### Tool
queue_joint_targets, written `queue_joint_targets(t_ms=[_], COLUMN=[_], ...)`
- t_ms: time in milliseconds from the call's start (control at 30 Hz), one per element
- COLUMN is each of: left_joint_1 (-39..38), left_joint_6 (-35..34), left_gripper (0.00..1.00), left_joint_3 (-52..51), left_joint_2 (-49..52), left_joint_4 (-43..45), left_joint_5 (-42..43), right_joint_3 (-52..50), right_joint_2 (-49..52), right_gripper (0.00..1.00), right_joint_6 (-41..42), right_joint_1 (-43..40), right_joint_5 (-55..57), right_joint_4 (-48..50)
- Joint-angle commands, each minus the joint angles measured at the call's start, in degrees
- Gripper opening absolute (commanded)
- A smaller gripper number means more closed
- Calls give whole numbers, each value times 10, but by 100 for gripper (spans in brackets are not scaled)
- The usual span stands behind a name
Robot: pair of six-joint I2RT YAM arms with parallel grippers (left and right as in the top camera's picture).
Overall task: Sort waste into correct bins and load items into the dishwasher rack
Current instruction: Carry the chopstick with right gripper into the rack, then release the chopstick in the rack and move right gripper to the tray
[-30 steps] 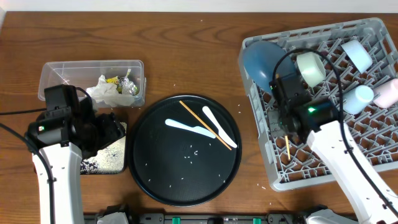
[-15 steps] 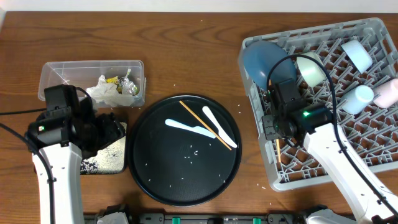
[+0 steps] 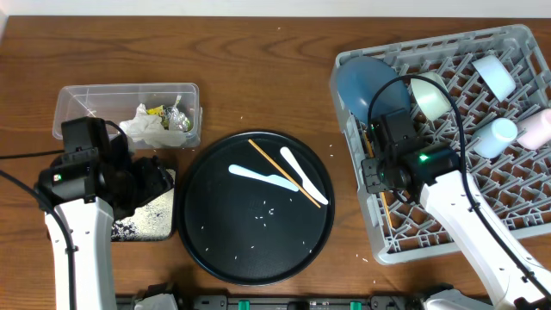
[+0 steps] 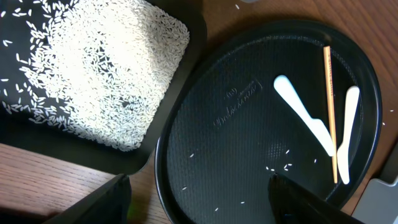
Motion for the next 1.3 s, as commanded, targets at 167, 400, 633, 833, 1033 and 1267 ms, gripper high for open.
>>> queue_joint_targets(t_ms=[167,400,633,833,1033,1267], left_joint_1=[2,2,2,2,2,2], left_joint_6=[-3,-3,-3,-3,-3,-3], left_gripper=[72,72,72,72,72,72], left_joint_3=[7,7,7,7,7,7], left_joint_2=[3,3,3,3,3,3], left_joint_4=[-2,-2,-2,-2,-2,-2], left_joint_5=[-7,-7,-7,-7,-7,-7], right_joint_3=[-30,-89,-91,-91,-89,-7], right_joint_2=[1,1,1,1,-1,-21], right_gripper=[1,1,1,1,1,9], right_joint_6=[37,51,51,57,57,47], right_joint_1=[-3,5,45,59,58,58], right_joint_5=[-2,-32,-114,-121,-102,-58], right_joint_4=[-5,12,78,132,123,61])
